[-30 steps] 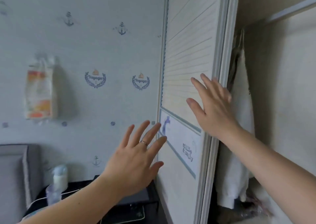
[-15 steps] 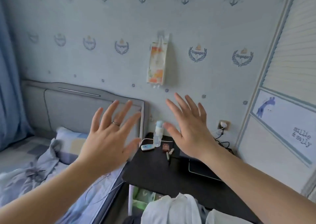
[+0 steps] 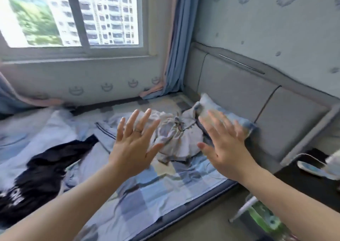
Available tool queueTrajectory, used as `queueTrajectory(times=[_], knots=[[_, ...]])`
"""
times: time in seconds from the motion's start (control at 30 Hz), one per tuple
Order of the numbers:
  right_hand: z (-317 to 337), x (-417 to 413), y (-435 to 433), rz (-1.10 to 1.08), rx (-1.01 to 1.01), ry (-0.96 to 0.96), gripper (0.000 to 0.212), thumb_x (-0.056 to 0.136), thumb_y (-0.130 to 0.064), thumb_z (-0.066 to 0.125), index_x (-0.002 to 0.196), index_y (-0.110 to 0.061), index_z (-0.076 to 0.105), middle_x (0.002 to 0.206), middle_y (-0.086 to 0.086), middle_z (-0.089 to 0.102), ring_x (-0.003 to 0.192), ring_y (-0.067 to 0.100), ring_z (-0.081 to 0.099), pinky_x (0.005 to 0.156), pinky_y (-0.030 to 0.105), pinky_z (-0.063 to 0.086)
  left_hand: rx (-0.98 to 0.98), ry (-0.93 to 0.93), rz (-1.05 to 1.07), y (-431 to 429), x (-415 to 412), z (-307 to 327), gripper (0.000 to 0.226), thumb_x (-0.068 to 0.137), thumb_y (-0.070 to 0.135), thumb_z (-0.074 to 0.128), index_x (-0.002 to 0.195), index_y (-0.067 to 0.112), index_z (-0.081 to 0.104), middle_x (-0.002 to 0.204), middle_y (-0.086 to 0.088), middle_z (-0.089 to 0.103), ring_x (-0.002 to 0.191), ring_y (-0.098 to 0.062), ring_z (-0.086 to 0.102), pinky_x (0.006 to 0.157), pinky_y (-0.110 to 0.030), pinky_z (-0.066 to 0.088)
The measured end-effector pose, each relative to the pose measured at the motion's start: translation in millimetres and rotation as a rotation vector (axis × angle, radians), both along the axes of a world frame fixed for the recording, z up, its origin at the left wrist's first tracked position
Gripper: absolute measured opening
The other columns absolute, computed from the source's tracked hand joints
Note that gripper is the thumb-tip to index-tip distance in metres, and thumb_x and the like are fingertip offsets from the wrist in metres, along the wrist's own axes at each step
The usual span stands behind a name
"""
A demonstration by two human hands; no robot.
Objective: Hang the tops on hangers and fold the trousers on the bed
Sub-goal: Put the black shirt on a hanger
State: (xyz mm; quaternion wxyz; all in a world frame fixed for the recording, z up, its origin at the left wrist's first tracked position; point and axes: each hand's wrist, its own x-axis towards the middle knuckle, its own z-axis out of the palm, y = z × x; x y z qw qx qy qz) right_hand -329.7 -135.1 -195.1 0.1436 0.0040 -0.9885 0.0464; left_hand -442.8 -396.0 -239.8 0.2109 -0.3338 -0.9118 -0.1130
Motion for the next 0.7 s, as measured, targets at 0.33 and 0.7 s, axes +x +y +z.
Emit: queueTrajectory(times=[0.33, 0.7], knots=[[-91.5, -192.6, -119.2, 0.344, -0.163, -0.262, 0.071, 0.094, -0.069, 0.022, 0.156, -0.035, 0.028, 0.166, -0.007, 0.019, 0.153, 0.022, 0.012, 0.119, 0.045, 0.001, -0.048, -0.367, 0.456, -134.9, -64.3, -109.4, 0.066, 0.096, 0.065, 0.033, 0.149, 0.028, 0.045, 0.163, -0.004, 0.033, 0.151, -0.032, 0.023, 0.118, -0.053, 0.015], [-177.2, -297.1, -282.0, 0.538, -0.142, -0.585, 0.088, 0.08, -0.076, 0.004, 0.158, -0.039, 0.016, 0.168, -0.01, 0.011, 0.154, 0.018, 0.007, 0.121, 0.047, 0.006, 0.065, -0.766, 0.856, -267.8, -63.6, -193.4, 0.08, 0.087, 0.069, 0.015, 0.153, 0.03, 0.039, 0.166, -0.001, 0.023, 0.154, -0.028, 0.013, 0.121, -0.051, 0.012]])
